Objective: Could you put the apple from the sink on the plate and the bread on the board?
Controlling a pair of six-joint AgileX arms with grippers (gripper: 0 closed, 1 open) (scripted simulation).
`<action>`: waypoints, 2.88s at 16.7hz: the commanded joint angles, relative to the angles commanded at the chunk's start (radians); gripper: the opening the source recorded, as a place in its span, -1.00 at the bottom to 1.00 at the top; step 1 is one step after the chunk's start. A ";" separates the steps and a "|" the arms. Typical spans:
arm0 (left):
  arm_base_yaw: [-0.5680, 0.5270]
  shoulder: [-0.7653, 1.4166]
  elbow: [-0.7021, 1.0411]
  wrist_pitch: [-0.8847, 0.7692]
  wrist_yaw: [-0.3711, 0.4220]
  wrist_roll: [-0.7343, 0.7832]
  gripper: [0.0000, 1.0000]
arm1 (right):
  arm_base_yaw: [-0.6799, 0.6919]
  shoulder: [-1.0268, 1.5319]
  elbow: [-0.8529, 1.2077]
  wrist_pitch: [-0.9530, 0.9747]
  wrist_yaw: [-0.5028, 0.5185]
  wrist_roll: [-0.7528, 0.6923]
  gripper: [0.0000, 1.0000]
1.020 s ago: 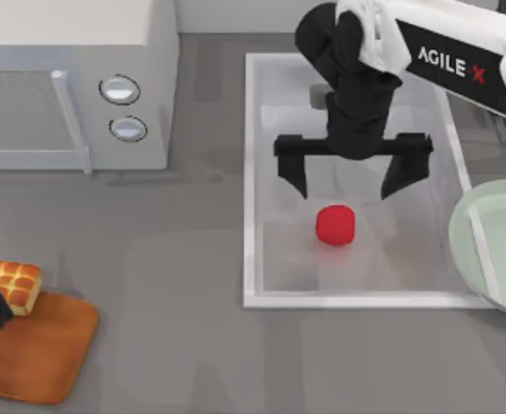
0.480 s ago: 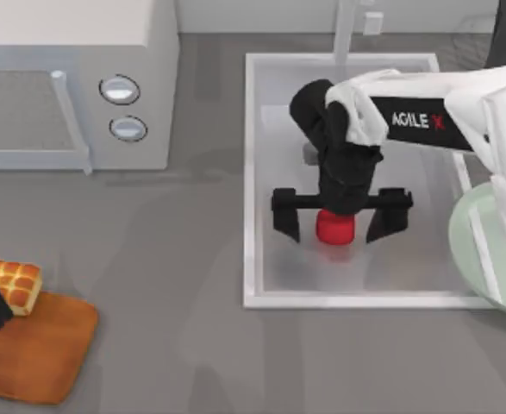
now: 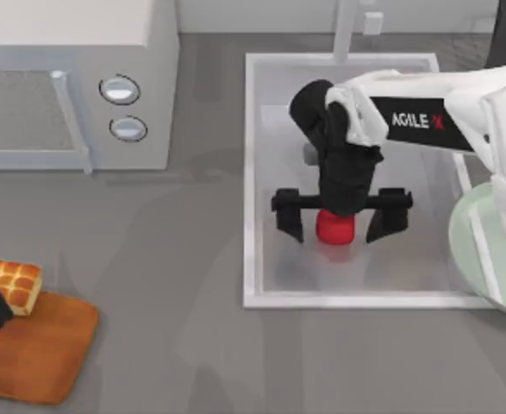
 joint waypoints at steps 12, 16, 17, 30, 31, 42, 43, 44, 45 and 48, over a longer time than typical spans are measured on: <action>0.000 0.000 0.000 0.000 0.000 0.000 1.00 | 0.000 0.000 0.000 0.000 0.000 0.000 -1.00; 0.000 0.000 0.000 0.000 0.000 0.000 1.00 | 0.000 0.000 0.000 0.000 0.000 0.000 -1.00; 0.000 0.000 0.000 0.000 0.000 0.000 1.00 | 0.000 0.000 0.000 0.000 0.000 0.000 -1.00; 0.000 0.000 0.000 0.000 0.000 0.000 1.00 | -0.004 -0.187 0.166 -0.316 0.017 -0.011 -1.00; 0.000 0.000 0.000 0.000 0.000 0.000 1.00 | -0.004 -0.187 0.166 -0.316 0.017 -0.011 -1.00; 0.000 0.000 0.000 0.000 0.000 0.000 1.00 | -0.126 -0.381 0.060 -0.331 0.011 -0.133 -1.00; 0.000 0.000 0.000 0.000 0.000 0.000 1.00 | -0.148 -0.411 0.033 -0.335 0.010 -0.156 -1.00; 0.000 0.000 0.000 0.000 0.000 0.000 1.00 | -0.172 -0.441 0.003 -0.339 0.008 -0.180 -1.00; 0.000 0.000 0.000 0.000 0.000 0.000 1.00 | -0.196 -0.472 -0.028 -0.343 0.006 -0.204 -1.00; 0.000 0.000 0.000 0.000 0.000 0.000 1.00 | -0.268 -0.562 -0.125 -0.358 0.002 -0.276 -1.00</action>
